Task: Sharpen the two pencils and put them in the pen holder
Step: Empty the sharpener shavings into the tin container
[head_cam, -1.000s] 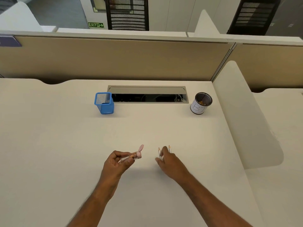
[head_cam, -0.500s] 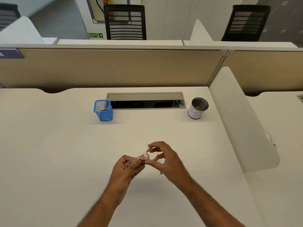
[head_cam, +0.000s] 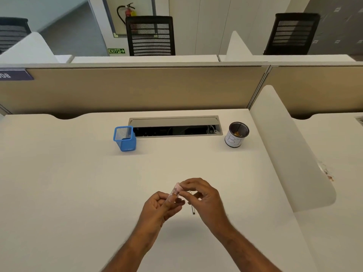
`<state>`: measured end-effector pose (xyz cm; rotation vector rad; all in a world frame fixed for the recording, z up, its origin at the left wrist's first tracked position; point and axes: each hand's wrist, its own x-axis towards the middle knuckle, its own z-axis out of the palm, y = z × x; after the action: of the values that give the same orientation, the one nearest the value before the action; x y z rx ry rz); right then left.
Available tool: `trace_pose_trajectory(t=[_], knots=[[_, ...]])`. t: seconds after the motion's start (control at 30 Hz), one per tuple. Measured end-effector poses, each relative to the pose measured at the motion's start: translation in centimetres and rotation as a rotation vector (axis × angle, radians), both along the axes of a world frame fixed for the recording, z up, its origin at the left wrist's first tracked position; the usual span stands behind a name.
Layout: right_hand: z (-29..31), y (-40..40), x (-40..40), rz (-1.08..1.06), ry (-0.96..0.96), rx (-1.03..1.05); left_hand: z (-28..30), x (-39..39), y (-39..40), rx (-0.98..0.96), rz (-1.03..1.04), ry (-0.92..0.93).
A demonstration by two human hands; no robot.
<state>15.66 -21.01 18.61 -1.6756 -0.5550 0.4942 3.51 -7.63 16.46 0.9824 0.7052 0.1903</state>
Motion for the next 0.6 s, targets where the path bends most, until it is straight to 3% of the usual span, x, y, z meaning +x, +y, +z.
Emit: trace_pose_trajectory(t=[0.23, 0.6], knots=[[-0.5, 0.3, 0.0, 0.009, 0.231, -0.008, 0.3, 2.0, -0.9, 0.051, -0.118, -0.003], [-1.3, -2.0, 7.3, -0.14, 0.151, -0.049, 0.0, 9.8, 0.5, 0.46, -0.277, 0.099]])
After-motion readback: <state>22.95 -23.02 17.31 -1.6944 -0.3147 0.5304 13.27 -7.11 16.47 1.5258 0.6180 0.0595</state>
